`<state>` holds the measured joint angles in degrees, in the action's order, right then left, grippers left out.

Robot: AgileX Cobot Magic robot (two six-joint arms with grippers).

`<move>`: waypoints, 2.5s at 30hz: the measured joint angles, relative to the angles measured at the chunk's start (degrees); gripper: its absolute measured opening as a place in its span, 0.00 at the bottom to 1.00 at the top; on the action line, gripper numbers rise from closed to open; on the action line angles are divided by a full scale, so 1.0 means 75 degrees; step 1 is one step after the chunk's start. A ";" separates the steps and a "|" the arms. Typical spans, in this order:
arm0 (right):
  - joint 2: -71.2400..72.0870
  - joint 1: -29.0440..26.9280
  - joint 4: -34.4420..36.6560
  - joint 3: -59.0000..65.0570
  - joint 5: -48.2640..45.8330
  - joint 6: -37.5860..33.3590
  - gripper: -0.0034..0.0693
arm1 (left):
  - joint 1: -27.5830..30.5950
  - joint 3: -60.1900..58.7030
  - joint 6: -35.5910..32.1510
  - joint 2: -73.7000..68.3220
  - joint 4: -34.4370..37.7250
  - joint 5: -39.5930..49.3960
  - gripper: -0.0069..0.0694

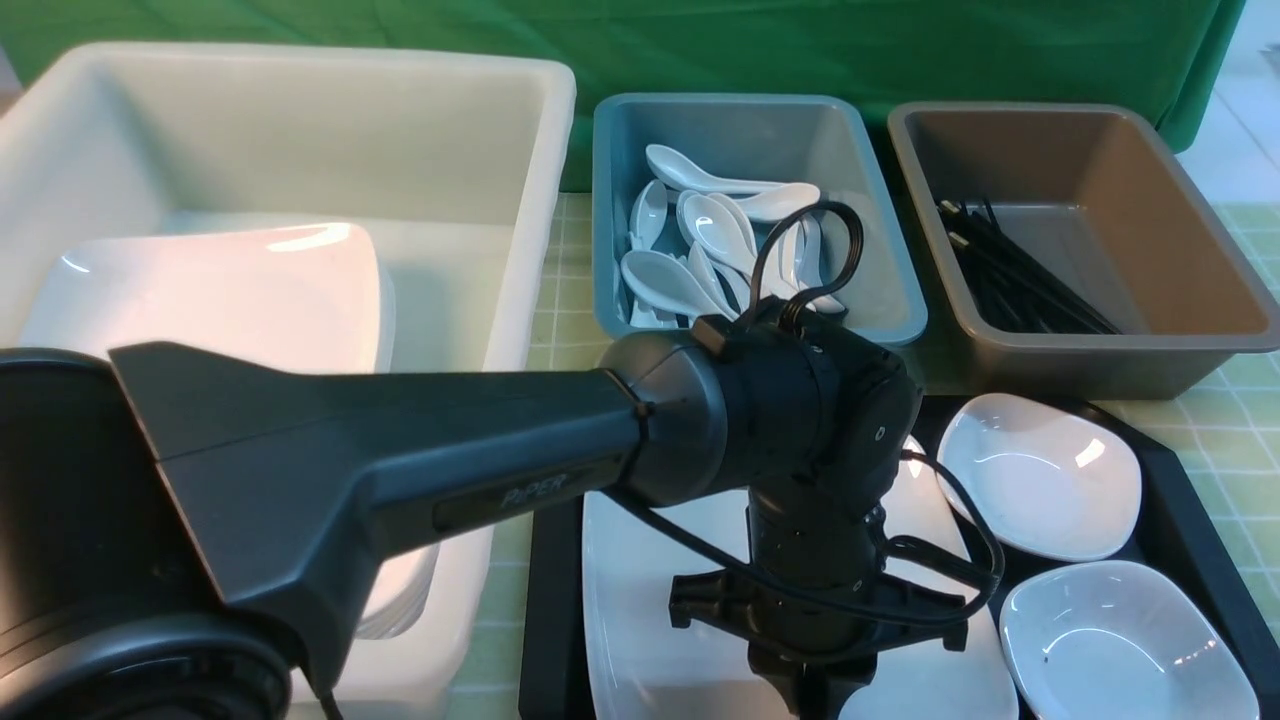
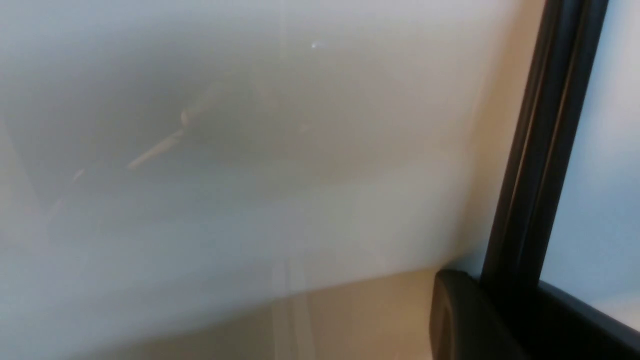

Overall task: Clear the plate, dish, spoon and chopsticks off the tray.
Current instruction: Use the left arm to grab a pair of chopsticks from the plate, then use the left arm to put the chopsticks into the small storage box on the right

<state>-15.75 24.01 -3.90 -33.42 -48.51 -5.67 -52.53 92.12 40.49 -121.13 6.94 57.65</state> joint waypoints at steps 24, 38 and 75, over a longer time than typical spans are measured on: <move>0.0000 0.0000 0.0000 0.0000 -0.0010 0.0000 0.32 | 0.0013 0.0642 -0.0601 0.0000 0.0197 -0.0059 0.18; 0.0000 0.0000 0.0000 0.0000 0.0355 0.0018 0.32 | 0.1401 0.7031 -0.1278 -0.1911 0.2088 0.0492 0.18; 0.0000 0.0000 0.0000 0.0000 0.1733 0.0194 0.35 | 0.1679 0.9295 -0.2537 -0.5119 0.2401 -0.4633 0.23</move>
<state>-15.75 24.01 -3.90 -33.42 -35.51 -4.21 -39.94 161.82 21.47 -159.52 24.95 22.91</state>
